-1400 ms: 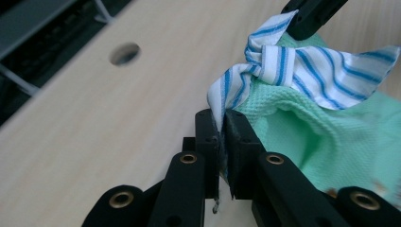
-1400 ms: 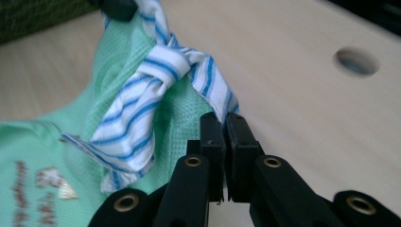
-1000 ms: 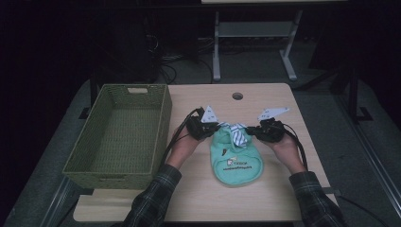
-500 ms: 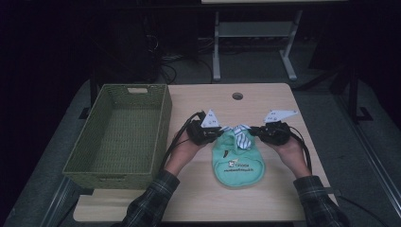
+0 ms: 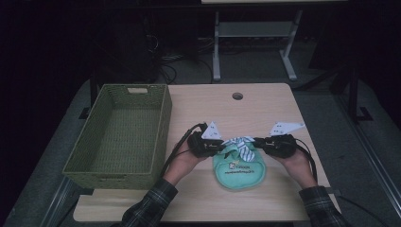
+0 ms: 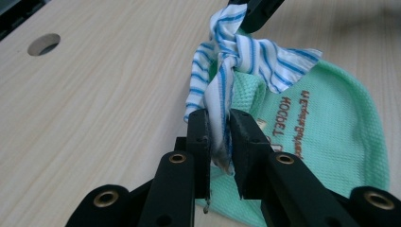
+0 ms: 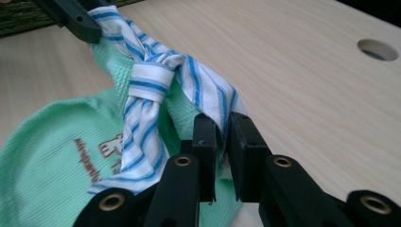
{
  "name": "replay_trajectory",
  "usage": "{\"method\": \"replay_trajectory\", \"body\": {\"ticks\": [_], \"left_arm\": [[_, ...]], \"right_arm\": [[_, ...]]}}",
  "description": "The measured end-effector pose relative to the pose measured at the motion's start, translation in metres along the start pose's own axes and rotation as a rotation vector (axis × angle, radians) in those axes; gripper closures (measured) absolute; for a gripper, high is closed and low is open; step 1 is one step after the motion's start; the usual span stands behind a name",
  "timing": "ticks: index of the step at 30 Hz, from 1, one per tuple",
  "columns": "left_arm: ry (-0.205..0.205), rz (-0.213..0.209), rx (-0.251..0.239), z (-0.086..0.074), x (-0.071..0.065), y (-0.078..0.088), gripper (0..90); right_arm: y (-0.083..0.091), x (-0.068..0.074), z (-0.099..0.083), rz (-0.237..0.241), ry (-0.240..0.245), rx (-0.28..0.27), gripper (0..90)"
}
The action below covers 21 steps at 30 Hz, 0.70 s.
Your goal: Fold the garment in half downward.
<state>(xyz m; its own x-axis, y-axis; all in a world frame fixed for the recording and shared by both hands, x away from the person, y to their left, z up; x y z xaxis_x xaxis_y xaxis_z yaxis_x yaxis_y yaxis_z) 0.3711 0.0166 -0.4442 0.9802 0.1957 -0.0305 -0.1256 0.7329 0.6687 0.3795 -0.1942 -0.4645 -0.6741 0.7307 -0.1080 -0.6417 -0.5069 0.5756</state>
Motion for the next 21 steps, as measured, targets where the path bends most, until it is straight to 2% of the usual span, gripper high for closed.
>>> {"method": "replay_trajectory", "body": {"ticks": [3, 5, 11, 15, 16, 18, 21], "left_arm": [[0.018, -0.015, 0.003, -0.005, -0.004, -0.003, 77.9], [0.013, -0.024, 0.028, -0.009, -0.008, -0.005, 77.9], [0.020, -0.039, 0.040, -0.014, -0.013, -0.007, 76.6], [0.028, -0.066, 0.047, -0.018, -0.020, -0.008, 74.3], [0.043, -0.091, 0.043, -0.020, -0.024, -0.009, 73.8], [0.039, -0.099, 0.054, -0.021, -0.025, -0.009, 72.5], [0.064, -0.123, 0.037, -0.022, -0.032, -0.010, 69.5]], "right_arm": [[0.002, 0.004, -0.005, 0.010, 0.005, 0.010, 81.1], [0.002, 0.007, -0.010, 0.015, 0.014, 0.023, 83.2], [0.007, 0.013, -0.019, 0.024, 0.026, 0.040, 83.2], [0.012, 0.019, -0.025, 0.038, 0.024, 0.041, 83.2], [0.013, 0.021, -0.027, 0.047, 0.023, 0.049, 83.1], [0.014, 0.023, -0.029, 0.050, 0.022, 0.051, 83.1], [0.017, 0.026, -0.034, 0.059, 0.020, 0.059, 82.2]]}}
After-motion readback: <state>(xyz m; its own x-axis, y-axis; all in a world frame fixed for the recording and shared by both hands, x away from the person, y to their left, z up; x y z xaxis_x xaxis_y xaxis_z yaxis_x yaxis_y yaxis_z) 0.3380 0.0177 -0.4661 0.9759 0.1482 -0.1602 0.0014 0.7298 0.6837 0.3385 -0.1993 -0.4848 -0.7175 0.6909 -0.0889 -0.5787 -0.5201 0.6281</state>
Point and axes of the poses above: each handheld gripper's, and its own axes: y roughly backward along the jaws, z roughly out of its top, x roughly to its left, the point moved 6 cm from there along -y, roughly forward along the jaws, and after that the axes turned 12 degrees about -z, right-handed, at the moved point
